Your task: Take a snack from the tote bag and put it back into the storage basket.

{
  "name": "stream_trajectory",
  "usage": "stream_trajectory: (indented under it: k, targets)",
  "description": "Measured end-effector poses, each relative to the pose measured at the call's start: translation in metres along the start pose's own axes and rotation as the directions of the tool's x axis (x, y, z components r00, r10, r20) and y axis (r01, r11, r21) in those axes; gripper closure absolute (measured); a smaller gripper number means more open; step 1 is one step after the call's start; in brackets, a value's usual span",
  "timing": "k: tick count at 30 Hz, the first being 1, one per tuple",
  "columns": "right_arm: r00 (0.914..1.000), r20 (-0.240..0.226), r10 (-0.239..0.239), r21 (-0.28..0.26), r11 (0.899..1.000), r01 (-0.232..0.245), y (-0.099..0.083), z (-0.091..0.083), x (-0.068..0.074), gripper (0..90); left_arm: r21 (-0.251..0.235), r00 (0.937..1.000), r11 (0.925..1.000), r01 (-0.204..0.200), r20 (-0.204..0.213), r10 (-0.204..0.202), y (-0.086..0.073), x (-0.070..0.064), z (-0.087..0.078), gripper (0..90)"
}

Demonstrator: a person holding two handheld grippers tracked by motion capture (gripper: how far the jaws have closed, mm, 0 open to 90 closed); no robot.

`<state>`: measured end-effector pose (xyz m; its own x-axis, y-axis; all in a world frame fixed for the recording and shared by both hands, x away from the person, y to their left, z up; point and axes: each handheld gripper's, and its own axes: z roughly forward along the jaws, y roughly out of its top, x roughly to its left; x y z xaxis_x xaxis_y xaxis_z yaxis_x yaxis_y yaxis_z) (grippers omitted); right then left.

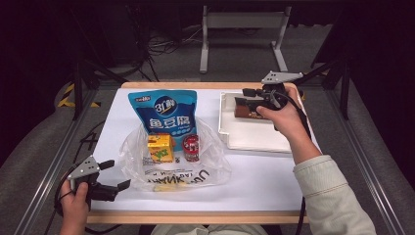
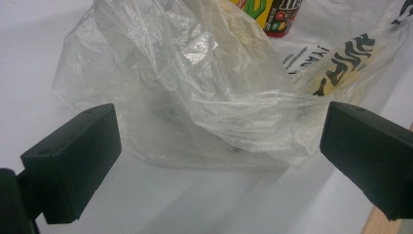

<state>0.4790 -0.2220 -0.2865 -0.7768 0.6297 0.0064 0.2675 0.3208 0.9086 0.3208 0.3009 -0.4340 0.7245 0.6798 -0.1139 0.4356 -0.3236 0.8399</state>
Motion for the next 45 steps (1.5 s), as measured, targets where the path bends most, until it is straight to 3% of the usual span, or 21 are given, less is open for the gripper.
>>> stream_trajectory:
  k: [7,14,22,31,37,45]
  targets:
    - [0.9963,-0.077,-0.037,-0.051,0.998,0.033,0.017,0.014,0.013,39.4,0.003,1.0,1.0,0.001,0.001,-0.001,0.0,0.0,0.0,1.8]
    - [0.9874,-0.142,-0.07,-0.049,0.997,0.064,0.029,0.032,0.03,36.3,0.0,1.0,1.0,0.001,0.0,-0.001,0.0,0.0,0.0,1.8]
    - [0.9777,-0.178,-0.111,-0.066,0.993,0.101,0.039,0.045,0.043,35.0,0.001,1.0,1.0,-0.002,0.002,0.002,0.0,0.0,-0.001,1.8]
    - [0.9716,-0.214,-0.101,-0.046,0.995,0.093,0.046,0.061,0.055,35.5,0.002,1.0,1.0,-0.002,0.003,0.002,0.0,0.0,-0.001,1.8]
    - [0.9603,-0.252,-0.119,-0.075,0.992,0.103,0.048,0.074,0.061,34.7,0.0,1.0,1.0,-0.002,0.005,0.002,0.0,0.0,-0.001,1.8]
    - [0.955,-0.269,-0.126,-0.096,0.99,0.104,0.049,0.087,0.065,33.8,-0.001,1.0,1.0,-0.002,0.005,0.002,-0.001,0.0,-0.001,1.8]
